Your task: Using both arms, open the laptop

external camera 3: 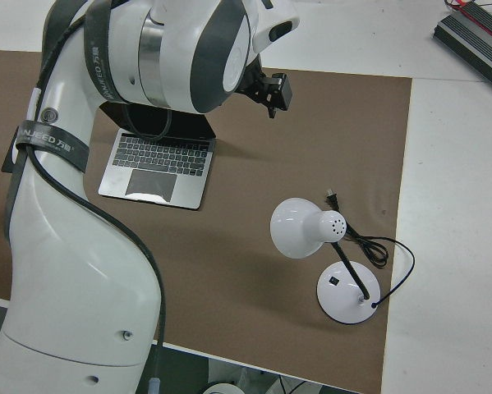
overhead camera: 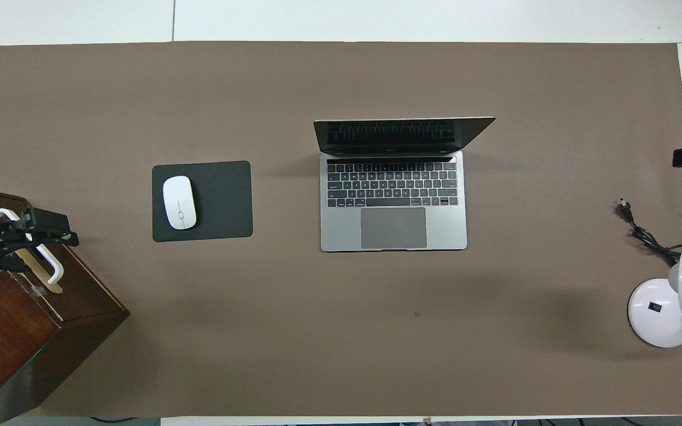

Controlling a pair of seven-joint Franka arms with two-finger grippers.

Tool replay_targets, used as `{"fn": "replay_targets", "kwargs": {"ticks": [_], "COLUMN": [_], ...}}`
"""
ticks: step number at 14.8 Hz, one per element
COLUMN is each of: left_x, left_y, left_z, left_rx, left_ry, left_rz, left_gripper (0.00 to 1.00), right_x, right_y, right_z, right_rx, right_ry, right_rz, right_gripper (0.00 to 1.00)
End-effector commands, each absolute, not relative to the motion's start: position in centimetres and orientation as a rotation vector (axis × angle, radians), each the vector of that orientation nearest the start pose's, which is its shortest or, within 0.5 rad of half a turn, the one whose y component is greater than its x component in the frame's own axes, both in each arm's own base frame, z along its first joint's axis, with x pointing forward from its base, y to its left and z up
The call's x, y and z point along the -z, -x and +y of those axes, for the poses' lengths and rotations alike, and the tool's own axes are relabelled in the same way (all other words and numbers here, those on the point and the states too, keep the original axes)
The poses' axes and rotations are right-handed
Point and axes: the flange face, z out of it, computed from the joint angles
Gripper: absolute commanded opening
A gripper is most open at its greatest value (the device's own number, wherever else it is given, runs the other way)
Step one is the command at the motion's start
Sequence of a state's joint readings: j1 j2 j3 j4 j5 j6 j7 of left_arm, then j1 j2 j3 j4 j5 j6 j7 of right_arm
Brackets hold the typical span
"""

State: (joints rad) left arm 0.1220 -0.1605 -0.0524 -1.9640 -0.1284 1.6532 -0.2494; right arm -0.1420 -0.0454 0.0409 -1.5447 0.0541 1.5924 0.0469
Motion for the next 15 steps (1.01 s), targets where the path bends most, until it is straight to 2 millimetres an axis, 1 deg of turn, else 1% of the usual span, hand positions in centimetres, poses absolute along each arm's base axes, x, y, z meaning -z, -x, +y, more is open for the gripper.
{"fn": "replay_targets", "kwargs": {"ticks": [1, 2, 3, 4, 6, 7, 8, 9, 10, 11, 12, 13, 14, 15], "left_x": [-54.9, -55.1, -55.7, -55.6, -55.7, -55.9, -55.9, -56.4, -55.8, -54.4, -55.1, -56.3, -58.3, -59.3], "left_y": [-51.9, -52.3, -52.4, -52.3, -51.6, -51.5, -51.5, -51.1, -51.0, -51.1, -51.7, -52.7, -53.2, -53.6], "left_z": [2.9, 3.4, 4.2, 4.1, 3.1, 1.8, 1.3, 1.3, 1.2, 1.3, 1.3, 1.5, 1.0, 0.6], "left_rx": [-0.234, -0.219, -0.215, -0.241, -0.324, -0.312, -0.284, -0.282, -0.301, -0.342, -0.324, -0.291, -0.271, -0.245], "left_ry": [3.195, 3.204, 3.213, 3.214, 3.208, 3.21, 3.214, 3.216, 3.213, 3.207, 3.203, 3.166, 3.151, 3.152], "left_rz": [-0.454, -0.381, -0.331, -0.3, -0.261, -0.224, -0.228, -0.225, -0.225, -0.227, -0.223, -0.199, -0.174, -0.161], "left_gripper": [1.0, 1.0, 1.0, 1.0, 1.0, 1.0, 1.0, 1.0, 1.0, 1.0, 1.0, 1.0, 1.0, 1.0], "right_x": [-66.8, -66.7, -66.7, -66.6, -66.5, -66.4, -66.3, -66.3, -66.4, -66.3, -66.3, -66.3, -66.4, -66.4], "right_y": [-53.7, -53.7, -53.7, -53.8, -53.8, -53.8, -53.8, -53.8, -53.7, -53.7, -53.7, -53.7, -53.6, -53.6], "right_z": [-5.1, -5.1, -5.1, -5.2, -5.3, -5.4, -5.4, -5.4, -5.4, -5.4, -5.5, -5.6, -5.6, -5.7], "right_rx": [0.13, 0.127, 0.127, 0.127, 0.127, 0.125, 0.12, 0.12, 0.122, 0.12, 0.118, 0.118, 0.118, 0.118], "right_ry": [3.08, 3.08, 3.079, 3.08, 3.086, 3.092, 3.092, 3.095, 3.097, 3.098, 3.106, 3.118, 3.121, 3.124], "right_rz": [0.257, 0.257, 0.259, 0.264, 0.268, 0.271, 0.271, 0.272, 0.272, 0.272, 0.273, 0.275, 0.273, 0.276], "right_gripper": [1.0, 1.0, 1.0, 1.0, 1.0, 1.0, 1.0, 1.0, 1.0, 1.0, 1.0, 1.0, 1.0, 1.0]}}
